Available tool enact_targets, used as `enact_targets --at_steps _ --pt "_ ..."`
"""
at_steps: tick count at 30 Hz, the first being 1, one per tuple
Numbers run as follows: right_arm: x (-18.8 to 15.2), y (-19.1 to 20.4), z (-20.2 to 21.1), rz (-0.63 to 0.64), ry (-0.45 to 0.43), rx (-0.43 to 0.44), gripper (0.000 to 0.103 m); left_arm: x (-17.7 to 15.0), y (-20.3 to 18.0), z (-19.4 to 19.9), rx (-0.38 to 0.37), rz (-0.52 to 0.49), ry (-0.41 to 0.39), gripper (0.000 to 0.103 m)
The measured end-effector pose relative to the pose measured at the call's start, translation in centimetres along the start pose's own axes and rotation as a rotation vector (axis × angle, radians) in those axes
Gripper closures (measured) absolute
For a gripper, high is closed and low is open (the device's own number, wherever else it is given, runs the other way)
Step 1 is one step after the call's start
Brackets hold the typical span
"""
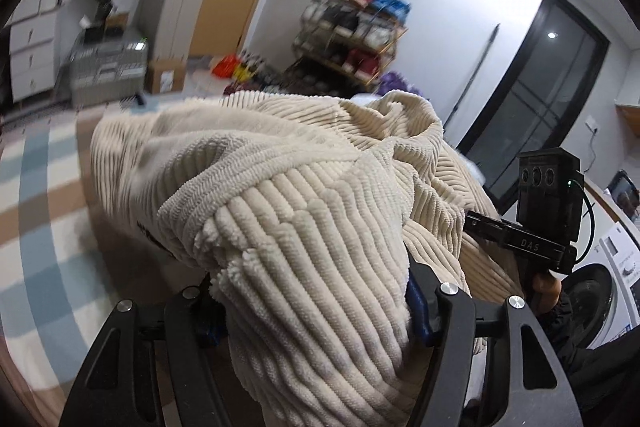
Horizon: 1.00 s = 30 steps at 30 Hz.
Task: Fold large clothes
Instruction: 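Lift the shirt bundle with the left gripper while the right gripper grasps it too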
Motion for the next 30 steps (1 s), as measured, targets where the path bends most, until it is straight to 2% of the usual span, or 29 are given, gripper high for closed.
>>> enact_targets --at_steps 5,11,15,18,19,20,21,22,23,24,25,27,30 --pt "3.8 -0.5 5.6 0.062 -0.098 -0.079 0.075 3.4 -3.9 -0.8 -0.037 -0.017 -0.073 0.040" --pt "8.8 -3.1 12.3 0.119 -0.211 -0.213 0.075 8.1 -10.6 -3.9 -0.129 -0.065 -0.135 0.040" --pt "11.8 -7.9 16.1 0.073 -0.278 -0.324 0.075 10.3 -15.1 -8.4 -0.185 -0.047 -0.083 0.040" --pt "12.6 -11.7 16.5 0.032 -0.251 -0.427 0.074 9.8 -17.8 -12.7 -0.214 -0.026 0.009 0.040" --pt "12.4 -14.2 16.3 0.019 -0.210 -0.486 0.073 9.2 -18.5 -13.9 -0.219 -0.034 0.037 0.040" --pt "12.0 -15.8 16.2 0.014 -0.186 -0.522 0.070 8.6 -19.2 -15.0 -0.221 -0.043 0.069 0.040" --pt "11.6 -18.2 15.9 -0.009 -0.149 -0.574 0.062 8.0 -19.8 -16.3 -0.205 -0.051 0.095 0.040" --pt "10.6 -21.9 15.6 -0.087 -0.085 -0.608 0.059 7.5 -20.0 -16.8 -0.184 -0.058 0.093 0.038" --pt "9.5 -23.8 16.3 -0.140 -0.059 -0.603 0.054 7.5 -20.0 -16.7 -0.181 -0.057 0.078 0.037" --pt "8.5 -25.9 16.6 -0.216 -0.044 -0.568 0.038 7.4 -19.7 -16.2 -0.188 -0.064 0.073 0.036" --pt "7.5 -27.0 17.2 -0.261 -0.064 -0.527 0.032 7.3 -19.6 -15.9 -0.196 -0.081 0.085 0.033" --pt "6.8 -26.7 18.5 -0.254 -0.100 -0.492 0.025 7.2 -19.1 -15.3 -0.199 -0.109 0.108 0.031" --pt "6.3 -24.9 20.1 -0.231 -0.147 -0.475 0.020 6.7 -17.5 -14.1 -0.223 -0.082 0.147 0.031"
Point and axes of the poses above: each gripper's, at about its wrist camera, not at the fingertips, and z roughly against the way its jaws point, y to its left, x to its top, the point moved 2 cm from there along -z, roughly the way its jaws point, and after that the axes turned 15 degrees about x, right-handed, at the moved point
